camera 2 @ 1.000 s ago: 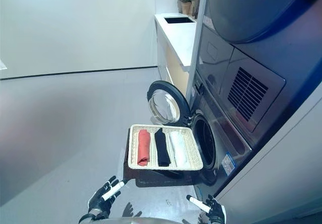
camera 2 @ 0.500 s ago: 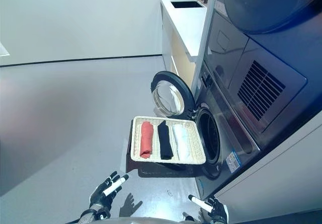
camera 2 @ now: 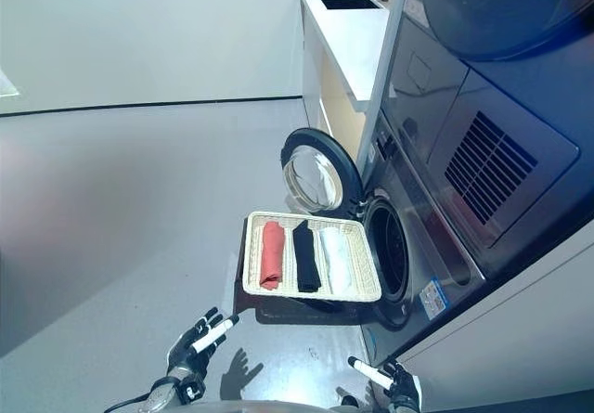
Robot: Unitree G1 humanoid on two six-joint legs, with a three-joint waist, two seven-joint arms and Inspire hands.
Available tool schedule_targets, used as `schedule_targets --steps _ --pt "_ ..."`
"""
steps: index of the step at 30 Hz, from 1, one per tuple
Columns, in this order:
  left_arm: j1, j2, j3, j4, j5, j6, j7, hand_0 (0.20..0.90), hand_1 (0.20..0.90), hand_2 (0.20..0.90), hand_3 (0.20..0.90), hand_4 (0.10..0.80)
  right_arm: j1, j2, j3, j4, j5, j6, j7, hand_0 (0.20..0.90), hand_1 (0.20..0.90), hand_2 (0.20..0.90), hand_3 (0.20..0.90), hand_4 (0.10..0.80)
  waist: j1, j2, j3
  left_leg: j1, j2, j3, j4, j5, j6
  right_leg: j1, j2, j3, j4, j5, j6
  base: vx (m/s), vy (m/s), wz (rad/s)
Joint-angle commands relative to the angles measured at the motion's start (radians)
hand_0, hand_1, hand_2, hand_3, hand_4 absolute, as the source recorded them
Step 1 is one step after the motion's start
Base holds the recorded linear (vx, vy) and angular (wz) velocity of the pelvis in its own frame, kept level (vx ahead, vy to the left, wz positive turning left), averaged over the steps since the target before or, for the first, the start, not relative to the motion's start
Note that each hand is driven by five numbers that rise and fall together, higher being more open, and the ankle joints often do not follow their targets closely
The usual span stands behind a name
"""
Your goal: Pick up the clothes and place them into the washing machine
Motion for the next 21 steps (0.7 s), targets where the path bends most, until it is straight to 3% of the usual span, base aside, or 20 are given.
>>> schedule_targets --steps 1,4,6,9,13,15,18,19,21 --pt "-0.071 0.013 0.006 -0.067 -0.01 -0.072 -0.009 0.9 0.9 0.9 0.9 0.8 -0.071 -0.031 -0.062 -0.012 0.037 -0.055 -0.003 0.9 0.9 0.9 0.9 0.8 0.008 -0.035 0.012 -0.045 -0.059 -0.023 0.134 -0.096 0.046 -0.067 -0.036 -0.02 0.14 -0.041 -0.005 0.055 0.13 0.03" --pt "-0.071 0.015 0.001 -0.07 -0.005 -0.069 -0.017 0.9 0.9 0.9 0.9 0.8 -0.071 -0.027 -0.088 0.0 0.049 -0.051 -0.005 0.9 0.9 0.9 0.9 0.8 0.013 -0.034 0.0 -0.044 -0.097 0.01 0.139 -0.126 0.075 -0.069 -0.083 -0.023 0.161 -0.02 0.021 0.065 0.17 0.04" --pt "-0.076 0.021 0.005 -0.072 -0.004 -0.066 -0.014 0.9 0.9 0.9 0.9 0.8 -0.081 -0.028 -0.089 -0.008 0.049 -0.048 -0.009 0.9 0.9 0.9 0.9 0.8 0.01 -0.031 0.014 -0.035 -0.124 0.025 0.147 -0.14 0.099 -0.126 -0.114 0.015 0.277 0.057 0.028 -0.004 0.213 -0.04" --pt "-0.084 0.028 0.009 -0.073 0.003 -0.064 -0.008 0.9 0.9 0.9 0.9 0.8 -0.084 -0.025 -0.095 -0.03 0.062 -0.052 -0.011 0.9 0.9 0.9 0.9 0.8 -0.008 -0.015 0.046 0.005 -0.161 0.016 0.138 -0.146 0.131 -0.189 -0.141 0.06 0.421 0.18 0.01 0.01 0.216 -0.13" --pt "-0.083 0.041 0.008 -0.1 0.019 -0.062 -0.014 0.9 0.9 0.9 0.9 0.8 -0.083 -0.03 -0.115 -0.04 0.08 -0.059 -0.015 0.9 0.9 0.9 0.9 0.8 -0.03 0.006 0.068 0.041 -0.184 -0.005 0.147 -0.16 0.161 -0.235 -0.141 0.076 0.54 0.237 -0.003 0.074 0.196 0.18" --pt "-0.086 0.042 0.013 -0.096 0.023 -0.057 -0.014 0.9 0.9 0.9 0.9 0.8 -0.088 -0.031 -0.123 -0.051 0.088 -0.06 -0.017 0.9 0.9 0.9 0.9 0.8 -0.037 0.013 0.074 0.05 -0.186 -0.003 0.155 -0.168 0.161 -0.255 -0.146 0.045 0.535 0.211 -0.003 0.098 0.088 0.17" --pt "-0.097 0.035 0.017 -0.077 0.019 -0.063 -0.009 0.9 0.9 0.9 0.9 0.8 -0.093 -0.031 -0.13 -0.051 0.095 -0.063 -0.015 0.9 0.9 0.9 0.9 0.8 -0.055 0.005 0.064 0.081 -0.184 -0.008 0.149 -0.187 0.139 -0.256 -0.151 -0.039 0.367 0.158 0.004 0.238 -0.056 0.11" --pt "-0.093 0.036 0.019 -0.076 0.015 -0.069 -0.011 0.9 0.9 0.9 0.9 0.8 -0.101 -0.031 -0.129 -0.039 0.093 -0.062 -0.015 0.9 0.9 0.9 0.9 0.8 -0.069 -0.007 0.057 0.11 -0.182 -0.017 0.13 -0.199 0.119 -0.27 -0.15 -0.063 0.208 0.166 0.025 0.346 -0.119 -0.03" --pt "-0.088 0.034 0.023 -0.077 0.007 -0.07 -0.008 0.9 0.9 0.9 0.9 0.8 -0.107 -0.026 -0.127 -0.032 0.097 -0.063 -0.019 0.9 0.9 0.9 0.9 0.8 -0.081 -0.012 0.059 0.14 -0.172 -0.029 0.114 -0.209 0.105 -0.288 -0.13 -0.061 0.102 0.21 0.048 0.293 -0.077 -0.08"
